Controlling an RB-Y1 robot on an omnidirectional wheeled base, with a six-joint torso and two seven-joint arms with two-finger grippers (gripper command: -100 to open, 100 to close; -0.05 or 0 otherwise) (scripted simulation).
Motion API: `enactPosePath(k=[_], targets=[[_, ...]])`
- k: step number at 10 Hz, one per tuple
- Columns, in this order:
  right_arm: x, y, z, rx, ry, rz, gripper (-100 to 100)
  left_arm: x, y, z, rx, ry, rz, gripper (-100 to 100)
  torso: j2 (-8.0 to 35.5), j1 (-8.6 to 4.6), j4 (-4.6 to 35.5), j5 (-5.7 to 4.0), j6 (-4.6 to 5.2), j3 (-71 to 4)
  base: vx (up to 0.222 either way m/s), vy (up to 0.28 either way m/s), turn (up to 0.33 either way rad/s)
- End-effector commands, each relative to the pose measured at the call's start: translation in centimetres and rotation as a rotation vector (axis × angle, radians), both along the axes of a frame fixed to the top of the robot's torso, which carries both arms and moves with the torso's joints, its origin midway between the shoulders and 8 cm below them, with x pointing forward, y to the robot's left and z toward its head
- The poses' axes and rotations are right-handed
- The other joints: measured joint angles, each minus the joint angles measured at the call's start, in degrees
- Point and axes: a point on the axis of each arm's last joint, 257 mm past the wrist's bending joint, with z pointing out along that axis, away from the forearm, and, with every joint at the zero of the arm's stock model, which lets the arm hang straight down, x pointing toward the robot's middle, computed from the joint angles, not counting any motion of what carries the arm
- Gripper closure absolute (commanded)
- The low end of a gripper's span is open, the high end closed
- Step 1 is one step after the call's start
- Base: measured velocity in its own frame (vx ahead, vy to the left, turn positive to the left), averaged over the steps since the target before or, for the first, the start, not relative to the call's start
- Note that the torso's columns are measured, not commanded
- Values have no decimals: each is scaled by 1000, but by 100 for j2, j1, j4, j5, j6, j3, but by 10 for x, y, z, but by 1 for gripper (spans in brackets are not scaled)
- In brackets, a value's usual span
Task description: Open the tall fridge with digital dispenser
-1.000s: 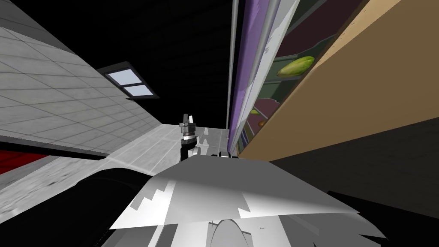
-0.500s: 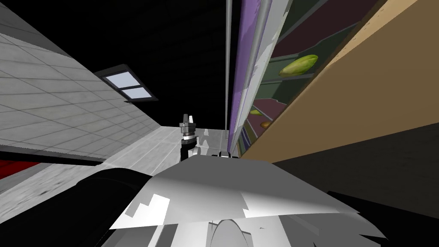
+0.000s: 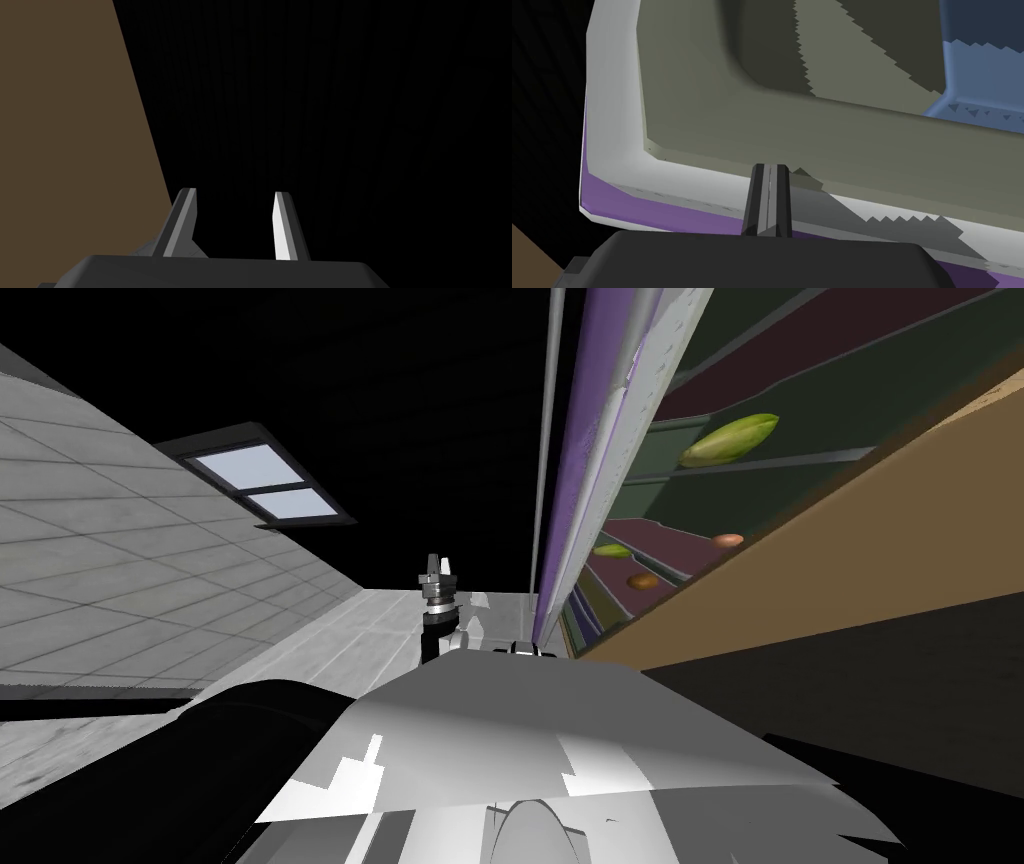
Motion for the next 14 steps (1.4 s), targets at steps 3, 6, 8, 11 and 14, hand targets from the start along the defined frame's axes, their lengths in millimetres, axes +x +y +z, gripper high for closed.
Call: enactPosePath(k=[3,6,8,11,14], targets=[[2,-7,5,2,-10,-90,100,0,0,0,0,0,0,0,-1,-18,4,-8,5,4,135,321,-143],[4,-18,8,39,-12,-81,-100,0,0,0,0,0,0,0,42,-81,19,-29,5,33,40,150,-35],[4,-33,17,74,-26,-93,-100,0,0,0,0,0,0,0,5,-19,7,-11,7,10,103,182,-126],[5,-51,24,113,-37,-111,-100,0,0,0,0,0,0,0,9,-1,7,1,4,10,89,205,-112],[7,-64,19,139,-20,-120,-100,0,0,0,0,0,0,0,17,-21,10,-10,5,15,86,195,-101]])
